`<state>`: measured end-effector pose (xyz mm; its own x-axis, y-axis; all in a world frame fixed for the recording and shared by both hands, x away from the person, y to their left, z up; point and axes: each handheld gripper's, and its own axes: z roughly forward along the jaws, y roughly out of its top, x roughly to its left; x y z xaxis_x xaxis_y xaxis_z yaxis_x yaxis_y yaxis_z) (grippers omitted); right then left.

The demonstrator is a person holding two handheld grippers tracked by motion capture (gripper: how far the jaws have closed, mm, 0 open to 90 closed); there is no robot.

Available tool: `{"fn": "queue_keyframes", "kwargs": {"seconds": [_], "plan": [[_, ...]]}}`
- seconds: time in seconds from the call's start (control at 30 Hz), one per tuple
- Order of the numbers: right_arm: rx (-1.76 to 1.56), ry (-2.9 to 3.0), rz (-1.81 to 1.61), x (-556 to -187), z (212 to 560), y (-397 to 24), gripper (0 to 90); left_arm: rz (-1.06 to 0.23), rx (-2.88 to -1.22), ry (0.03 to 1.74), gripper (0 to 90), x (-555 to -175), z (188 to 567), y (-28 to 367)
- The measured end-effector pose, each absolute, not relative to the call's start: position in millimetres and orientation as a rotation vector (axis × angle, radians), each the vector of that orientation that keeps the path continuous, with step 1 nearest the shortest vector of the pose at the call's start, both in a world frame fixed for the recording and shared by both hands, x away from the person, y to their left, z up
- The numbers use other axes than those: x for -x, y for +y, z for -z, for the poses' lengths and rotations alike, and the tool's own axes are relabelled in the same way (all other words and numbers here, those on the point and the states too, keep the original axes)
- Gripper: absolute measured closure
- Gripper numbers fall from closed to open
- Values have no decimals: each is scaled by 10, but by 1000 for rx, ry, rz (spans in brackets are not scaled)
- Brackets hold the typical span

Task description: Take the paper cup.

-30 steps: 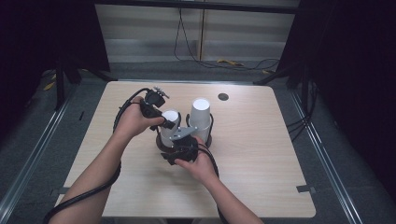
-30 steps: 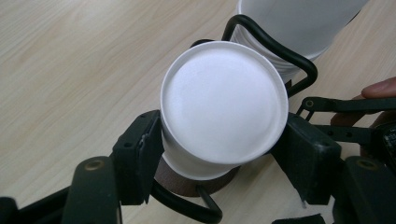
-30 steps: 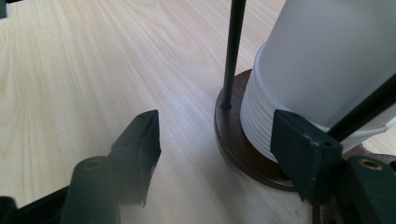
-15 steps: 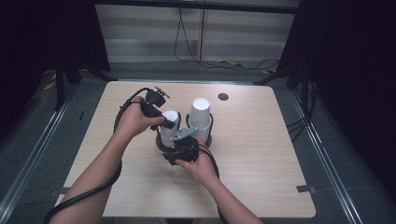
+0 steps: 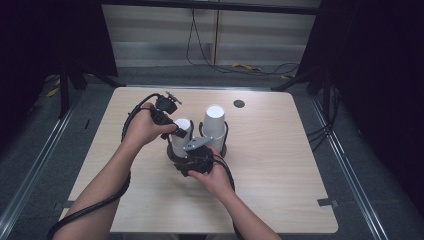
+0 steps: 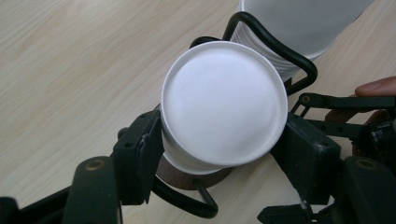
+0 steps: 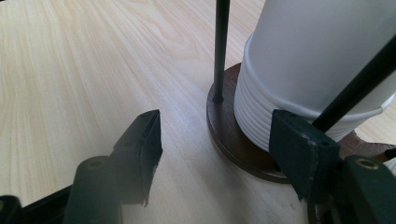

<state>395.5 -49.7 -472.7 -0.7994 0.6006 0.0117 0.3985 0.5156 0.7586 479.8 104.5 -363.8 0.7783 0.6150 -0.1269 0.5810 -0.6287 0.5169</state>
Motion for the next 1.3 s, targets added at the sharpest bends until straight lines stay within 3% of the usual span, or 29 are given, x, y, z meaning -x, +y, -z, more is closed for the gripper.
{"fn": "queue_keyframes", "kwargs": {"seconds": [1.3], "plan": [[-852,2476,-1212,-3971,4812,-496,350,-59,-2441,966,356,-4819,3541,1090]]}}
